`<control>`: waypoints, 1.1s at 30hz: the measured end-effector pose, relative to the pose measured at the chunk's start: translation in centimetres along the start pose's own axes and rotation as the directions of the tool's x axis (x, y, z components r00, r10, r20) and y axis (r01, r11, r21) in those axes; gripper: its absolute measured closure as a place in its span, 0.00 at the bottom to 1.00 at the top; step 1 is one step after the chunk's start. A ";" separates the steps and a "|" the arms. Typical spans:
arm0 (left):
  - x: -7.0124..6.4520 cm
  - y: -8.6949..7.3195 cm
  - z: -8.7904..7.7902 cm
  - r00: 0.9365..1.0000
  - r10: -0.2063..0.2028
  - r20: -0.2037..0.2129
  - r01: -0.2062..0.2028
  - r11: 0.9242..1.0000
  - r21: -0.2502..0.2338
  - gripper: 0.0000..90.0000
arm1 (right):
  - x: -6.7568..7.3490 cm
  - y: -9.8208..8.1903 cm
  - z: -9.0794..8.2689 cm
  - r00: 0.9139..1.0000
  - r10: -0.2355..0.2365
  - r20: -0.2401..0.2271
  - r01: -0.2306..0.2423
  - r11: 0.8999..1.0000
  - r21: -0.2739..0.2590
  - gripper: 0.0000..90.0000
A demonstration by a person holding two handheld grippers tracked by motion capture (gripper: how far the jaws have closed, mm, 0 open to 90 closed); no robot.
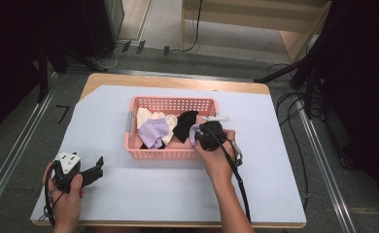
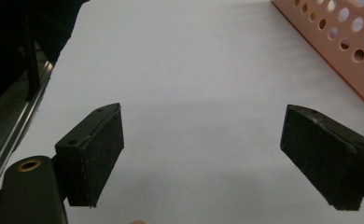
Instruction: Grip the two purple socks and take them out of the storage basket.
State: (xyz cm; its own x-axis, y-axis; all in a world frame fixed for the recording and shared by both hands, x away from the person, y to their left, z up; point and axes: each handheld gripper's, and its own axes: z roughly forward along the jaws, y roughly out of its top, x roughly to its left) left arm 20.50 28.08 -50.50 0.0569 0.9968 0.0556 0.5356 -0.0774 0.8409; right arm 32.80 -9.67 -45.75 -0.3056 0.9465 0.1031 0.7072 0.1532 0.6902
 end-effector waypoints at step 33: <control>-0.1 0.1 0.1 1.000 0.008 0.007 -0.008 1.000 0.010 0.17 | 0.1 0.5 0.5 1.000 0.031 0.000 -0.031 0.992 -0.119 0.98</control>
State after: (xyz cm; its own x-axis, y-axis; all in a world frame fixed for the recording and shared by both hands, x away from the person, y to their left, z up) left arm 20.65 28.00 -50.54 0.0668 0.9960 0.0589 0.5437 -0.0858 0.8349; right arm 33.45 -9.37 -45.69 -0.2830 0.9510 0.1245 0.6355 0.0887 0.7670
